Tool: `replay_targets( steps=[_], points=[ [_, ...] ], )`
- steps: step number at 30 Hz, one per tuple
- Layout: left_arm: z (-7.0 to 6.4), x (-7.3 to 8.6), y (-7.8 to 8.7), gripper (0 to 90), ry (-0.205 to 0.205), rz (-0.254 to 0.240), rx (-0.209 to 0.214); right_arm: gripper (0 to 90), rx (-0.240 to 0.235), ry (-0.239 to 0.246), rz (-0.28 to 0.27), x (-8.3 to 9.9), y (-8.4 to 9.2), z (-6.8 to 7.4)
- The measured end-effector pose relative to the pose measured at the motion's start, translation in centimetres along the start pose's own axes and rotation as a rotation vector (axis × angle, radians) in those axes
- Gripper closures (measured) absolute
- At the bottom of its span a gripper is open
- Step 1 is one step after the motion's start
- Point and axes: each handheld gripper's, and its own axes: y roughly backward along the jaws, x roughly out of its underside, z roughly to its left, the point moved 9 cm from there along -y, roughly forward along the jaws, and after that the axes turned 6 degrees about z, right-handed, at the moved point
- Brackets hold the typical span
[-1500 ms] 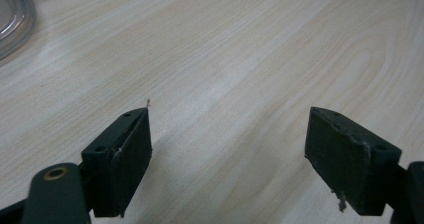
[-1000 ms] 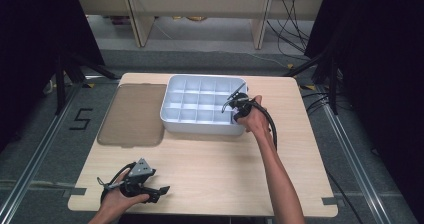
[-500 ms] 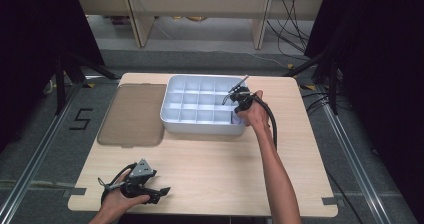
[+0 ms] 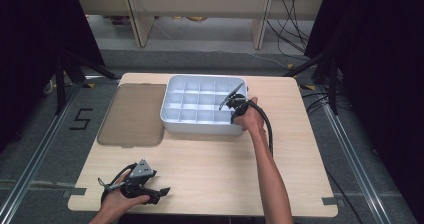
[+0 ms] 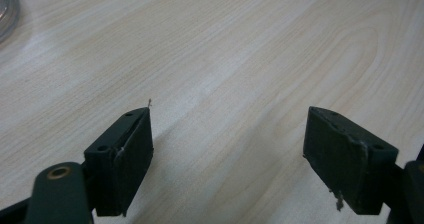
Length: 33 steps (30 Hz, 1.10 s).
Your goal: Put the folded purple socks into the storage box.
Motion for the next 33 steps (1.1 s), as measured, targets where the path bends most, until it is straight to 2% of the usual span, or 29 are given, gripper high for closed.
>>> replay_targets(
  steps=[1, 6, 7, 9, 10, 12, 14, 15, 16, 19, 20, 21, 24, 26, 27, 28, 30, 33],
  points=[
    [-0.1, 0.0, -0.1, 19.1, 0.023, -0.004, 0.007, 87.3, -0.009, 0.015, -0.006, 0.0, 0.1, -0.1],
    [-0.1, 0.0, 0.0, 19.1, 0.019, -0.002, 0.004, 85.9, -0.004, -0.005, -0.017, -0.1, 0.5, -0.1],
    [-0.2, 0.0, 0.0, 19.1, 0.03, -0.009, 0.005, 84.9, -0.003, -0.009, -0.034, -0.2, 0.9, -0.2],
    [-0.1, 0.0, 0.0, 19.1, 0.022, -0.003, 0.005, 82.8, 0.012, -0.021, -0.062, -0.4, 1.7, -0.5],
    [-0.1, 0.0, 0.0, 19.1, 0.003, -0.004, 0.0, 82.3, 0.014, -0.017, -0.074, -0.4, 2.1, -0.7],
    [-0.3, -0.1, 0.0, 19.0, 0.016, -0.012, 0.005, 80.4, 0.012, -0.031, -0.107, -0.4, 2.8, -0.8],
    [-0.1, -0.1, 0.0, 19.1, 0.001, -0.003, -0.006, 78.1, 0.019, -0.038, -0.139, -0.3, 3.7, -1.2],
    [-0.1, -0.1, 0.0, 19.0, 0.002, -0.004, -0.006, 77.3, 0.016, -0.05, -0.138, -0.1, 4.0, -1.2],
    [-0.3, -0.1, 0.0, 19.1, 0.011, -0.009, 0.006, 76.6, 0.01, -0.041, -0.139, -0.1, 4.2, -1.4],
    [-0.2, -0.2, 0.0, 19.0, 0.018, -0.015, 0.003, 75.7, 0.019, -0.054, -0.169, -0.1, 4.6, -1.5],
    [-0.2, -0.2, 0.0, 19.0, 0.028, -0.014, 0.004, 75.0, 0.023, -0.04, -0.189, -0.1, 5.0, -1.4],
    [-0.2, -0.2, 0.0, 19.0, 0.016, -0.014, 0.005, 74.6, 0.016, -0.04, -0.193, -0.1, 5.2, -1.3],
    [-0.2, -0.2, 0.0, 19.0, 0.03, -0.014, 0.007, 74.1, 0.012, -0.035, -0.211, -0.2, 5.7, -1.1],
    [-0.2, -0.2, 0.0, 19.0, 0.028, -0.014, 0.006, 73.2, 0.008, -0.042, -0.232, -0.1, 6.3, -0.5],
    [0.1, -0.1, 0.1, 18.9, 0.006, -0.006, -0.004, 72.6, 0.001, -0.038, -0.246, -0.2, 6.5, -0.2],
    [0.0, -0.2, 0.1, 18.9, 0.012, -0.011, 0.0, 72.1, 0.0, -0.023, -0.261, -0.2, 6.7, -0.1],
    [0.0, -0.3, 0.1, 18.8, 0.017, -0.018, 0.003, 71.5, -0.007, -0.025, -0.293, -0.2, 7.0, 0.4],
    [0.1, -0.2, 0.2, 18.8, 0.015, -0.008, 0.0, 68.9, -0.025, -0.033, -0.304, 0.0, 7.3, 1.0]
  ],
)
